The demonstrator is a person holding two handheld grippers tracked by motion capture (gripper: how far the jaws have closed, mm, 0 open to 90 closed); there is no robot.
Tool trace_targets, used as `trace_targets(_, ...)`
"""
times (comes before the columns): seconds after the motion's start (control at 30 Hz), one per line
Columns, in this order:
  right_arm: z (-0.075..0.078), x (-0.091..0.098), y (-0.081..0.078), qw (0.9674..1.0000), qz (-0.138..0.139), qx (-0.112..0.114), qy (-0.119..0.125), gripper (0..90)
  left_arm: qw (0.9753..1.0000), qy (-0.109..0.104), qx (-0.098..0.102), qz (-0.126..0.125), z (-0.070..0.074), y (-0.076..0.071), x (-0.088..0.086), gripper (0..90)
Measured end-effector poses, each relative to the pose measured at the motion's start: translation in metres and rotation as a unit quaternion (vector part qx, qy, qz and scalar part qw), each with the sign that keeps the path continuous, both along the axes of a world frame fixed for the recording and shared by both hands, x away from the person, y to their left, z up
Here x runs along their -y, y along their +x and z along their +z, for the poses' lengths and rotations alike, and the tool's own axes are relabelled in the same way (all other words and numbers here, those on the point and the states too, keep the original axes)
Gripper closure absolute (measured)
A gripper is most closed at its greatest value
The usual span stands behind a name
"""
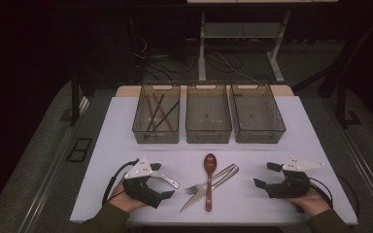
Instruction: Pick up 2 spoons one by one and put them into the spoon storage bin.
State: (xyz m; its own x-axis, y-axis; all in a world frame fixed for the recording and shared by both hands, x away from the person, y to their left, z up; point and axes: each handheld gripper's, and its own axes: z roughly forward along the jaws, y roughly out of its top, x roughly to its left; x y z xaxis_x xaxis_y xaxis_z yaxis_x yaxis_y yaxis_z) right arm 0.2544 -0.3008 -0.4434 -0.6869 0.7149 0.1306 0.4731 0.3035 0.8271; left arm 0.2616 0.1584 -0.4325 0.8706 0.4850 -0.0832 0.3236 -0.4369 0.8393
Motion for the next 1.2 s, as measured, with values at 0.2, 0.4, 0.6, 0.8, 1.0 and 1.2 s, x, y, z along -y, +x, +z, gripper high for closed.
trace_targets(0.2, 0.000, 0.000, 0.001, 1.0000, 0.006, -0.003, -0.001, 17.8, 0.9999, 0.004, 0.004, 0.013, 0.005, 0.005, -0.006, 6.8)
trace_targets(0.4, 0.001, -0.001, 0.001, 1.0000, 0.003, -0.002, 0.000, 17.9, 0.9993, 0.018, 0.006, 0.033, 0.008, 0.018, -0.013, 21.9)
trace_targets(0.6, 0.000, 0.000, 0.002, 1.0000, 0.003, -0.001, -0.001, 17.9, 0.9992, 0.022, -0.005, 0.034, 0.009, 0.033, -0.019, 54.3)
trace_targets(0.8, 0.001, 0.000, 0.002, 1.0000, 0.001, 0.001, -0.004, 17.9, 0.9973, 0.052, -0.049, -0.017, 0.002, 0.031, -0.010, 81.3)
trace_targets(1.0, 0.001, 0.001, 0.001, 1.0000, 0.000, 0.001, -0.004, 17.9, 0.9936, 0.071, -0.067, -0.058, -0.004, 0.026, 0.001, 89.3)
trace_targets(1.2, 0.001, 0.001, 0.002, 1.0000, 0.000, 0.001, -0.006, 17.9, 0.9907, 0.083, -0.075, -0.078, -0.011, 0.022, 0.012, 89.2)
